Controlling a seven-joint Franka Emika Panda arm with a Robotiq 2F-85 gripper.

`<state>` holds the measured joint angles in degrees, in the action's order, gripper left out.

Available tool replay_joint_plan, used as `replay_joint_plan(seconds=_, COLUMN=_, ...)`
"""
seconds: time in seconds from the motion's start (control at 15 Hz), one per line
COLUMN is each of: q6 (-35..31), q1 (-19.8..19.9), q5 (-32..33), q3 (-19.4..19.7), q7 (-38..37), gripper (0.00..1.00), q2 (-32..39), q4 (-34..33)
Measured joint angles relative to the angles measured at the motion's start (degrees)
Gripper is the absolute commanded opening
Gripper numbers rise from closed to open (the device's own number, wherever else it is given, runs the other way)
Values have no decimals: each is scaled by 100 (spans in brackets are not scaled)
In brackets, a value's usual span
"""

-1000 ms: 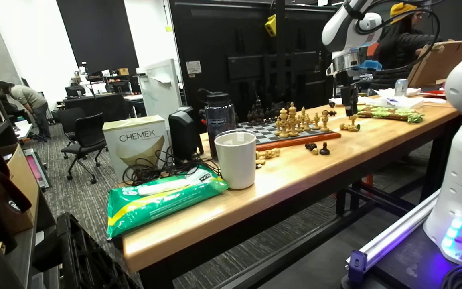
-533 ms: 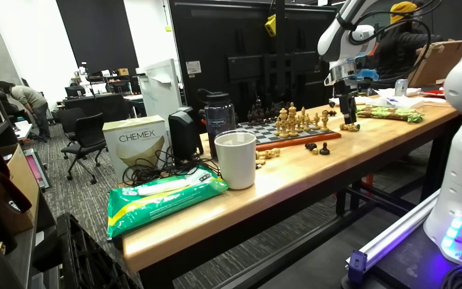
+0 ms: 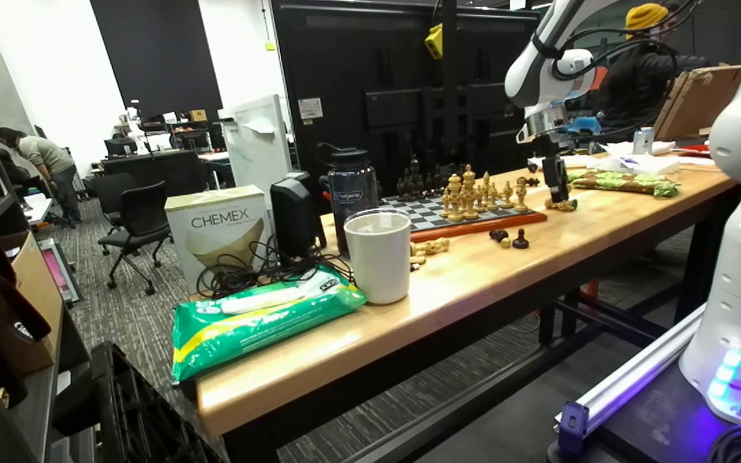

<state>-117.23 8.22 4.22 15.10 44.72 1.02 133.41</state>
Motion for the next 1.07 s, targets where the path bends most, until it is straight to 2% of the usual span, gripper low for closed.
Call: replay_joint_plan(seconds=1.07, q6=1, q1=239, q5=13, q3=-121, q7=183, gripper=100, q2=413, q4=-338)
